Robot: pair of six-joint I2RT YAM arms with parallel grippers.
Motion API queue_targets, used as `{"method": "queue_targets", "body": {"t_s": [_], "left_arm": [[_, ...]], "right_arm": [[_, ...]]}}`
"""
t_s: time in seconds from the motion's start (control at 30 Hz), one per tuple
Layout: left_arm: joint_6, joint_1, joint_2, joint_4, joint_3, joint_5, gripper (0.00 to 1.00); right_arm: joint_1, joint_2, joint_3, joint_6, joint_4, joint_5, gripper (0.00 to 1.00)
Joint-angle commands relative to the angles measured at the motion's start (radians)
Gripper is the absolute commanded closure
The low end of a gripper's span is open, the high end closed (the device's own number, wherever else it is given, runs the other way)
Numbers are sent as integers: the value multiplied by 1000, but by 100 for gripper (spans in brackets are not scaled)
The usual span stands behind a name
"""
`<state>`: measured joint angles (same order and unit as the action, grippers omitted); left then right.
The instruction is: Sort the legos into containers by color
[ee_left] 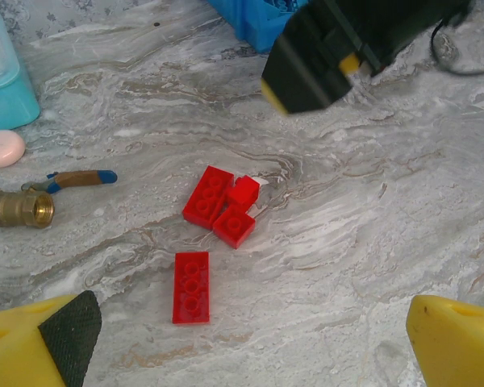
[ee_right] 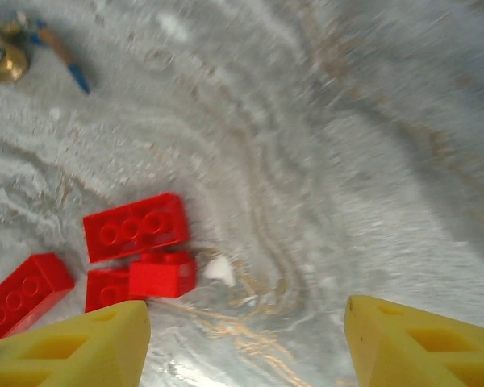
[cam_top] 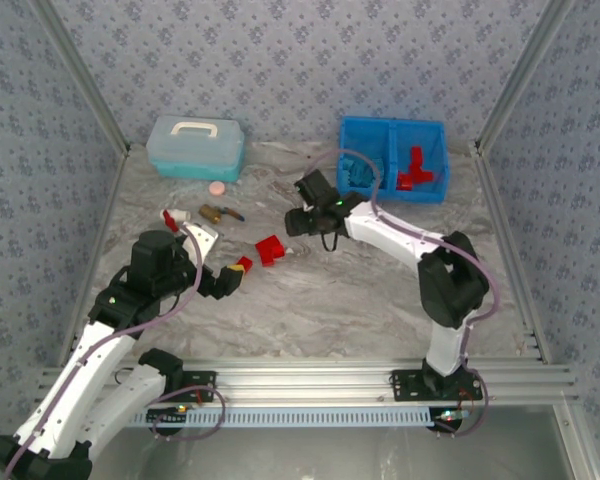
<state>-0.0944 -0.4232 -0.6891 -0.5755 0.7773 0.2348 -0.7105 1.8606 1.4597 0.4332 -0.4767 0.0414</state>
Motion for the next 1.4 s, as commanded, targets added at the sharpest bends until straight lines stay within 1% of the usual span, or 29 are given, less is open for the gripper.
{"method": "queue_targets", "body": {"t_s": [0.0,0.1,0.23,0.37,0.43,0.47,0.53,0.73,0.83,0.87,0.97,1.1,1.37], "left_arm": [[-11,1,4,-9,12,-5,1],[-12,1,7,-11,13,-8,1],[-10,1,10,-10,12,-7,1],[-10,2,8,-9,13,-5,1],[-10,2,9,-8,11,-5,1],[-10,1,8,-8,12,-5,1],[-10,1,8,-7,11,-3,1],[-9,1,9,-10,13,-4,1],[-10,2,8,-9,10,-5,1],[-10,1,8,-7,11,-5,1],[-11,1,6,-8,12,-3,1],[-9,1,7,-9,13,-3,1],[-6,1,8,-10,13,-1,1]], "right_arm": [[-44,81,31,54,22,-55,31],[-76,140,61,62,27,-74,29],[-88,209,88,67,43,-97,30],[-88,256,108,63,43,-94,38],[-86,267,111,56,44,-80,46],[-84,270,111,56,45,-80,48],[-81,277,115,50,46,-80,51],[-77,301,136,40,39,-83,53],[-76,307,137,35,36,-76,63],[-76,306,138,31,32,-72,65],[-74,284,130,20,19,-53,66],[-67,223,99,22,29,-58,67],[-22,36,-5,26,44,-42,68]]}}
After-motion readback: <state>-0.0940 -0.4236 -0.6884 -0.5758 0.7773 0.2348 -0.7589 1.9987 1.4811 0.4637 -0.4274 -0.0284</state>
